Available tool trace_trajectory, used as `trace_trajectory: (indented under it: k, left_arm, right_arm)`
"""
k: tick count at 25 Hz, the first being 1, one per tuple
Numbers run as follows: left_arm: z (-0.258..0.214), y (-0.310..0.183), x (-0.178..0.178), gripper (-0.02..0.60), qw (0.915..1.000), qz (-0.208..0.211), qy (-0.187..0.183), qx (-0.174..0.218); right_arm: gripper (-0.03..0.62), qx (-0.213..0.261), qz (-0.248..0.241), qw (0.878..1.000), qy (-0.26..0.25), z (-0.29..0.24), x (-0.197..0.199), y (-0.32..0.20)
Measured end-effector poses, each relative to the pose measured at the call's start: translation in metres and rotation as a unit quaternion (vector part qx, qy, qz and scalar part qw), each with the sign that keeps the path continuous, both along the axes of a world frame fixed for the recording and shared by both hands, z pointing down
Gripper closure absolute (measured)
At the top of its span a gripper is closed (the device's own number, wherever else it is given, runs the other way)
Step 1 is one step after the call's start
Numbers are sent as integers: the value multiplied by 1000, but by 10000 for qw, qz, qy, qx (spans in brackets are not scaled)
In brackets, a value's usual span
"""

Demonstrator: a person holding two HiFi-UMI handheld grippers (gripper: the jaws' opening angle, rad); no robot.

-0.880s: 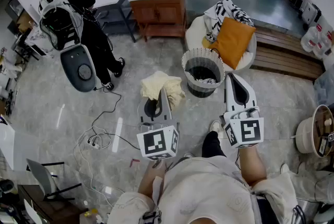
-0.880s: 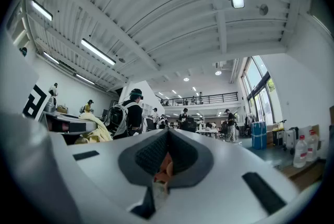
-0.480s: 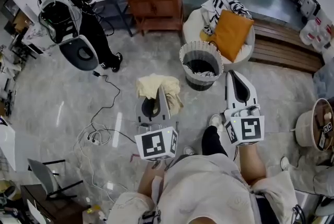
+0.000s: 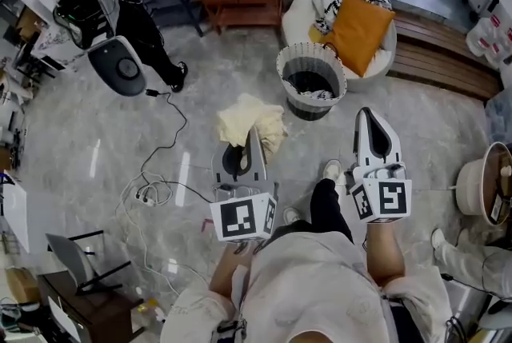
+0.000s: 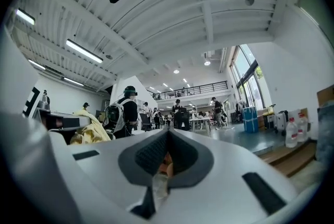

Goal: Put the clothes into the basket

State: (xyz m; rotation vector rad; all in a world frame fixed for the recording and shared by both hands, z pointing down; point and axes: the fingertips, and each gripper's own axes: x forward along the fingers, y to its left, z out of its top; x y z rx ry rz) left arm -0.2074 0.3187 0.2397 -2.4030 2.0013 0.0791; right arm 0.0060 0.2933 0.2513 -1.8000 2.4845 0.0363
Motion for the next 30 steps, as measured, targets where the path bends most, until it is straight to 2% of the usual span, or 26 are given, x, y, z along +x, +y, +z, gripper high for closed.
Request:
trace_trajectory:
  k: [8,17,30]
  left_arm:
    - [11,1,-7,550,9998,-175,26,-52]
    - [18,-24,-5,550,9996,-236,59,-140]
    - [22,-127,42,549,9998,-10,59,-204]
  right_arm:
    - [606,-171,-68,9998,-125,13,-3,-10]
    - [606,-252,-158,9995,-127,23,1,-36]
    - [606,-353,-24,9993,-145,36,46,-133]
